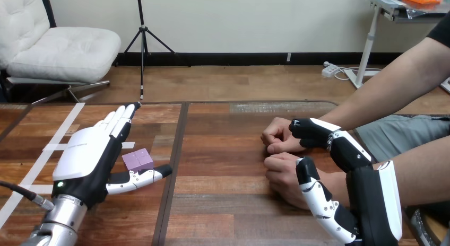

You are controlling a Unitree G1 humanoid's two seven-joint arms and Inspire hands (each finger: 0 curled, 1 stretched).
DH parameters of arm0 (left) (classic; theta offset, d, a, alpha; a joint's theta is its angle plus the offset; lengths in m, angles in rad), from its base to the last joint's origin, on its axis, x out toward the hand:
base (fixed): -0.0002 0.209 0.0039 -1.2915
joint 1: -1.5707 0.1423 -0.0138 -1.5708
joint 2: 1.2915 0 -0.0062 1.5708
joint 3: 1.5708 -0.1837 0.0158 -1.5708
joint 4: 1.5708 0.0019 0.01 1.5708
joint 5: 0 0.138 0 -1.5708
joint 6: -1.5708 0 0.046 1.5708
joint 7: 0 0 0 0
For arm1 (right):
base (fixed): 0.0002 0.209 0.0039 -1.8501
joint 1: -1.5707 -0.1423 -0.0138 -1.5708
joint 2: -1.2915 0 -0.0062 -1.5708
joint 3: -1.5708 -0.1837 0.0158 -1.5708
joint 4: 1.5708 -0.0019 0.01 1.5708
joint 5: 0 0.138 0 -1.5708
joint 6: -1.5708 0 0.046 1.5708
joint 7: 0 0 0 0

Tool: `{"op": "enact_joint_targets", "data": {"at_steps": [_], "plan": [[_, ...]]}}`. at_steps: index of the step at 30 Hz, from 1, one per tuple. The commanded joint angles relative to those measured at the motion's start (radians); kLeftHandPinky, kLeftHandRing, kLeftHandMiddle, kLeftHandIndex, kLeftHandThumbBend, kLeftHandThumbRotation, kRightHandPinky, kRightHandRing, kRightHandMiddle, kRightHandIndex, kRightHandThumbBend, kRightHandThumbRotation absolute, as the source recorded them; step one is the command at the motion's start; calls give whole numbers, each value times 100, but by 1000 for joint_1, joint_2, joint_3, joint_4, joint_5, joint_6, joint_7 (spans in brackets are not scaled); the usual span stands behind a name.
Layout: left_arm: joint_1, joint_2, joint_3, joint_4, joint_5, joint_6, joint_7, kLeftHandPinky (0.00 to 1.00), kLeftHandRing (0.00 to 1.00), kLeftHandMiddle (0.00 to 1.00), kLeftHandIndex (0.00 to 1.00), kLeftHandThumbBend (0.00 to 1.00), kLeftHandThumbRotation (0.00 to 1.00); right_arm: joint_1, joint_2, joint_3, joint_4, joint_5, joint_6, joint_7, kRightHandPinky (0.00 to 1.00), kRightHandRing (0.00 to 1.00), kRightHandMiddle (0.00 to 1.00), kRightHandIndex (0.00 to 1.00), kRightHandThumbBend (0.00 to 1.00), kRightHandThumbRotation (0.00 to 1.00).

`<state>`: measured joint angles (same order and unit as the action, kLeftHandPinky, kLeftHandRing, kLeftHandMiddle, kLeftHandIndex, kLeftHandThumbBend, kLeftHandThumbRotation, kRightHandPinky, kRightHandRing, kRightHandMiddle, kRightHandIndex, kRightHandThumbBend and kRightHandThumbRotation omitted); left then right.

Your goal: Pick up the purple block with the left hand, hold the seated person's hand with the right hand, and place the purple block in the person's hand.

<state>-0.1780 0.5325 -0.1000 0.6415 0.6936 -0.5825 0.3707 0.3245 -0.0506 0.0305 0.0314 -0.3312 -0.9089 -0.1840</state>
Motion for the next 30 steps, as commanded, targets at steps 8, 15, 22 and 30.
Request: {"op": "enact_joint_targets", "data": {"at_steps": [8, 15, 22, 30], "plan": [[-109, 55, -38, 16, 4, 31, -45, 95, 97, 100, 99, 79, 75, -45, -9, -6, -18, 12, 2, 8, 66, 71, 72, 71, 32, 53], [-121, 61, -53, 24, 3, 46, -68, 95, 97, 100, 100, 79, 76, -42, -6, -6, -29, 10, 13, 11, 65, 70, 71, 71, 32, 53], [-126, 60, -60, 26, -8, 58, -87, 95, 97, 100, 99, 80, 77, -42, -10, -6, -27, 14, 10, 13, 65, 70, 71, 70, 32, 53], [-128, 52, -59, 26, -16, 66, -96, 94, 96, 99, 99, 82, 77, -41, -10, -8, -26, 14, 9, 14, 65, 70, 71, 70, 32, 53]]}}
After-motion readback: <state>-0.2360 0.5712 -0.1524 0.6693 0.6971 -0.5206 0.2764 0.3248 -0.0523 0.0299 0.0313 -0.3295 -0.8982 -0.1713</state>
